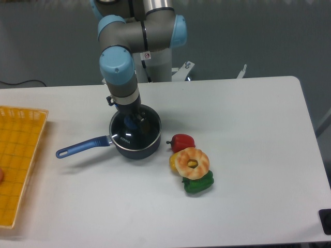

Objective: Open the lid

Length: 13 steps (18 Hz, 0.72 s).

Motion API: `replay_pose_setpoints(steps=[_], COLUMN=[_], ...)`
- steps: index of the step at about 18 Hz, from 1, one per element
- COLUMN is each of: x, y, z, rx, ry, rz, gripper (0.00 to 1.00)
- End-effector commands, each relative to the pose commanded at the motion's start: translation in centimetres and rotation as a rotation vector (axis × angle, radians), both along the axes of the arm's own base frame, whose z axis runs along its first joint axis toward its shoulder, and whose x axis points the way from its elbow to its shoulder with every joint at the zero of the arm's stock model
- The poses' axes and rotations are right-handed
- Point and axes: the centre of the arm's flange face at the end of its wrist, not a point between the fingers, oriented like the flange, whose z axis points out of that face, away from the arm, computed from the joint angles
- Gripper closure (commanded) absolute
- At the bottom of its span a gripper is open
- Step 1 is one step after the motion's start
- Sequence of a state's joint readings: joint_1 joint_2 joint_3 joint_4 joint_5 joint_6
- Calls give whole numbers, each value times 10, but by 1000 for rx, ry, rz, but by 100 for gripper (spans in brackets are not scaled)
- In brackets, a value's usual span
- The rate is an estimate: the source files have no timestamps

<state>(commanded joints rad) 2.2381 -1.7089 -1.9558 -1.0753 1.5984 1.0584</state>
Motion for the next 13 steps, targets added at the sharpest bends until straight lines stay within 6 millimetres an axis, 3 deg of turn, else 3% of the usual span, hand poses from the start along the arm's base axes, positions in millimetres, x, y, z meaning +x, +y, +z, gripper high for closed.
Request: replay_pose_setpoints(steps=[13], x=[2], y=[0], z=[-1], rx=[-2], ry=[-2], rz=[-3], gripper=[26])
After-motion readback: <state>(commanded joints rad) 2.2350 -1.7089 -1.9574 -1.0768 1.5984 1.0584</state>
